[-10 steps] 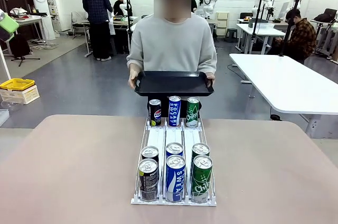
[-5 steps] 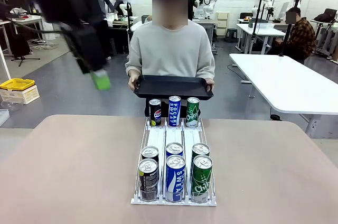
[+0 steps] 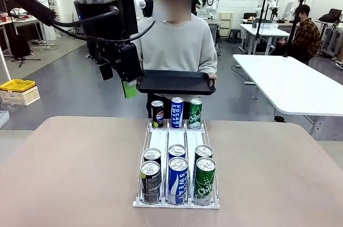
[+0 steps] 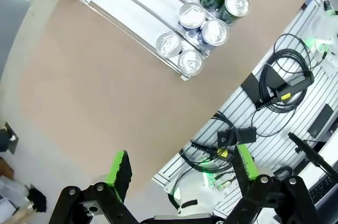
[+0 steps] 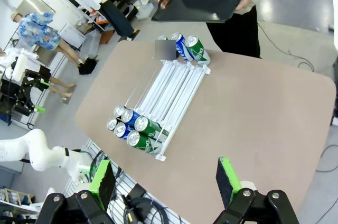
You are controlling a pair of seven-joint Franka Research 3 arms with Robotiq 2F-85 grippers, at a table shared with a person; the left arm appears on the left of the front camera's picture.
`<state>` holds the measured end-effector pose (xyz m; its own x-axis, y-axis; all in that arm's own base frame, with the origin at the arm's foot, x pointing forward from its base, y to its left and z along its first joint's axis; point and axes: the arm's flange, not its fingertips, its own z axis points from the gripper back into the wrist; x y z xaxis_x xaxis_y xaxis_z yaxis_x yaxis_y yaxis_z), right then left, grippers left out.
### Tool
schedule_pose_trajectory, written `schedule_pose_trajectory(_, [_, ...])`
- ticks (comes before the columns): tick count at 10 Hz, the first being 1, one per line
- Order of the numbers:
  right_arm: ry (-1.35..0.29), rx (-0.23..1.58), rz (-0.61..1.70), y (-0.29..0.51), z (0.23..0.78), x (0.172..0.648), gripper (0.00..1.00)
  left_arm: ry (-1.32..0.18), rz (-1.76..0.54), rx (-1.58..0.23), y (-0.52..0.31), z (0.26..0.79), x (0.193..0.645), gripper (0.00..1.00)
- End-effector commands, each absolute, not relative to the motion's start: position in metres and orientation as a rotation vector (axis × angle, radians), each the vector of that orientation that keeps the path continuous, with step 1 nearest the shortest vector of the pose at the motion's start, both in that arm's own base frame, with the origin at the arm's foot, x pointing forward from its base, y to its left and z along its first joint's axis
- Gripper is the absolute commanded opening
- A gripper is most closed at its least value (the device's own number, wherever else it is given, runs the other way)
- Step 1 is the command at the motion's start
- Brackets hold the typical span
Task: Retrieve and hand over the desired beverage to the person.
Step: Pick up a can of the same type that the person held from the Automatic Can Dispenser.
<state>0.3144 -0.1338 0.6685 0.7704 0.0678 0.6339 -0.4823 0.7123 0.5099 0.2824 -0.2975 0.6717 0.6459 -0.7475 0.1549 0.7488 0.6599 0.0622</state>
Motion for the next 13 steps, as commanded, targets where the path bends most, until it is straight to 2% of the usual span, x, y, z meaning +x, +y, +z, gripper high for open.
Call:
schedule_pose_trajectory(1, [-0.643, 0.751, 0.349, -0.134, 0.668, 0.316, 1.00, -0.178, -0.886, 0.007, -0.292, 0.673, 0.276, 1.00])
schedule_pose_trajectory(3, [-0.643, 0.751, 0.349, -0.134, 0.668, 0.316, 1.00, -0.175, -0.864, -0.009, -0.300, 0.673, 0.277, 1.00])
schedule_pose_trajectory(5, [-0.643, 0.751, 0.349, -0.134, 0.668, 0.316, 1.00, -0.269, -0.703, 0.136, -0.389, 0.626, 0.239, 1.00])
schedule_pose_trajectory(6, [-0.643, 0.751, 0.349, -0.134, 0.668, 0.316, 1.00, -0.313, -0.580, 0.153, -0.412, 0.610, 0.231, 1.00])
schedule_pose_trajectory(10, [-0.643, 0.751, 0.349, -0.134, 0.668, 0.316, 1.00, -0.286, -0.180, 0.030, -0.431, 0.553, 0.231, 1.00])
schedule_pose_trajectory(13, [-0.643, 0.751, 0.349, -0.134, 0.668, 0.316, 1.00, -0.158, -0.126, -0.121, -0.426, 0.512, 0.244, 1.00])
